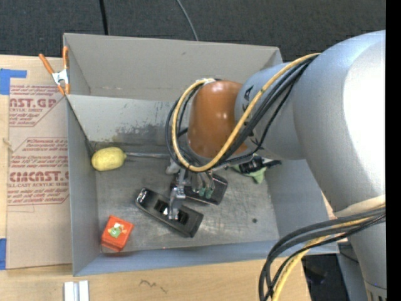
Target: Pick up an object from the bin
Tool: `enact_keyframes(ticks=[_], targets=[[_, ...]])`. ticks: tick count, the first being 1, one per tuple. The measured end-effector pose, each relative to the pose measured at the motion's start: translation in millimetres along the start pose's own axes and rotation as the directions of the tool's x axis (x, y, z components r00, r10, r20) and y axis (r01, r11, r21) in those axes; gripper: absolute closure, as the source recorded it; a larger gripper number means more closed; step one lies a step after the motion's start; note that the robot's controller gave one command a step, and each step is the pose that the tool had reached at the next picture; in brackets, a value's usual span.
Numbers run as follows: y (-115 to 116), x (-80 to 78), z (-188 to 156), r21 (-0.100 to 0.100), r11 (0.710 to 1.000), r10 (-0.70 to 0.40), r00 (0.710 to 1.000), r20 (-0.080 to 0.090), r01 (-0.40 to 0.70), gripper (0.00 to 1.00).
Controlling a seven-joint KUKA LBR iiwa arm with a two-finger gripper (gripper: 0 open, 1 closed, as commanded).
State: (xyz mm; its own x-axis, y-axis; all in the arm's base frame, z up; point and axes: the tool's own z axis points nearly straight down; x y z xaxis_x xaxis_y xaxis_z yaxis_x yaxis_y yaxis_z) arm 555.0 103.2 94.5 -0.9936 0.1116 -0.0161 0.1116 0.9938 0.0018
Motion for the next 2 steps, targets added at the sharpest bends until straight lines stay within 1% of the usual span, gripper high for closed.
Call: enact_keyframes(ticks=[1,2], targets=[[1.0,23.6,-6.5,-0.003,0.997,0.077,0.997,-0.002,-0.077,0.0],[5.4,17.6,3.2,0.002,0.972,0.236,0.972,0.001,-0.236,0.0]])
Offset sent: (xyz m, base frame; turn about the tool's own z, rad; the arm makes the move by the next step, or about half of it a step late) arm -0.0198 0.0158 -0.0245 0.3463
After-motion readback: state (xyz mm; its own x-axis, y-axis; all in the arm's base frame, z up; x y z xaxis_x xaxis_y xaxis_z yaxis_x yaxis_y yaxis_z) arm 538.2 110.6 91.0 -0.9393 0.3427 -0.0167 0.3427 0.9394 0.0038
